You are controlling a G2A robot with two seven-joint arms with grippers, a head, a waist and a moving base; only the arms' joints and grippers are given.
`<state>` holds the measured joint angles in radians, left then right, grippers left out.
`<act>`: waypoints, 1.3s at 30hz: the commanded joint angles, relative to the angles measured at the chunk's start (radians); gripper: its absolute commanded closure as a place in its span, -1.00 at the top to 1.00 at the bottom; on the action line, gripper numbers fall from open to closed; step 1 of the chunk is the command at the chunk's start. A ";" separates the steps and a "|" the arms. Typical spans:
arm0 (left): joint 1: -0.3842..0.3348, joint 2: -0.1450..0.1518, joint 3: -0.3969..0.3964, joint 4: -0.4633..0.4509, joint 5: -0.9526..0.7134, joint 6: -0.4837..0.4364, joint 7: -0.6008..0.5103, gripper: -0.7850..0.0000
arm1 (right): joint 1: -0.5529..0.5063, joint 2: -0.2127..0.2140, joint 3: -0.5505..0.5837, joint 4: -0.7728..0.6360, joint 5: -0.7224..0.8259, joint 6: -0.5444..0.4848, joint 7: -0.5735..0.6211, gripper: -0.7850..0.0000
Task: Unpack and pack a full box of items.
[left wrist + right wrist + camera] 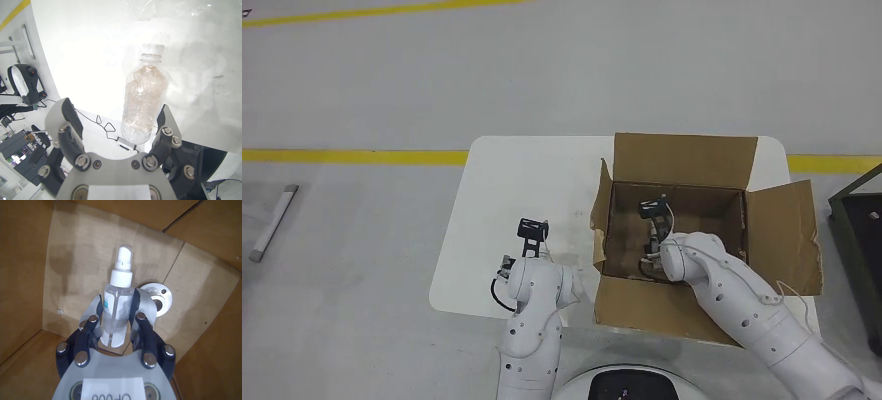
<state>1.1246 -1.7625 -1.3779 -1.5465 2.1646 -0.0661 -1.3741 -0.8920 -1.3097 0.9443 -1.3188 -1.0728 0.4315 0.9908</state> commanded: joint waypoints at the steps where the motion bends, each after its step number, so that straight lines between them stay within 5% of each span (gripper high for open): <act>1: 0.000 0.000 0.000 0.000 0.000 0.000 0.000 1.00 | 0.005 -0.003 -0.002 0.011 0.003 -0.005 -0.001 -0.16; 11: 0.000 0.000 0.000 0.000 0.000 0.000 0.000 1.00 | 0.019 -0.018 -0.010 0.046 0.000 -0.019 0.002 -0.21; 13: 0.000 0.000 0.000 0.000 0.000 0.000 0.000 1.00 | 0.020 -0.019 -0.010 0.051 -0.007 -0.023 0.004 -0.36; 16: 0.000 0.000 0.000 0.000 0.000 0.000 0.000 1.00 | 0.020 -0.022 -0.008 0.053 -0.013 -0.024 0.005 -1.00; 21: 0.000 0.000 0.000 0.000 0.000 0.000 0.000 1.00 | 0.009 -0.022 0.007 0.030 -0.019 -0.025 -0.002 -1.00; 30: 0.000 0.000 0.000 0.000 0.000 0.000 0.000 1.00 | -0.129 0.011 0.164 -0.280 0.004 -0.088 -0.068 -1.00; 39: 0.000 0.000 0.000 0.000 0.000 0.000 0.000 1.00 | -0.388 0.053 0.414 -0.644 0.038 -0.269 -0.290 -1.00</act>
<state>1.1246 -1.7625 -1.3779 -1.5465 2.1646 -0.0661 -1.3741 -1.2539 -1.2591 1.3373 -1.9382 -1.0376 0.1784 0.7233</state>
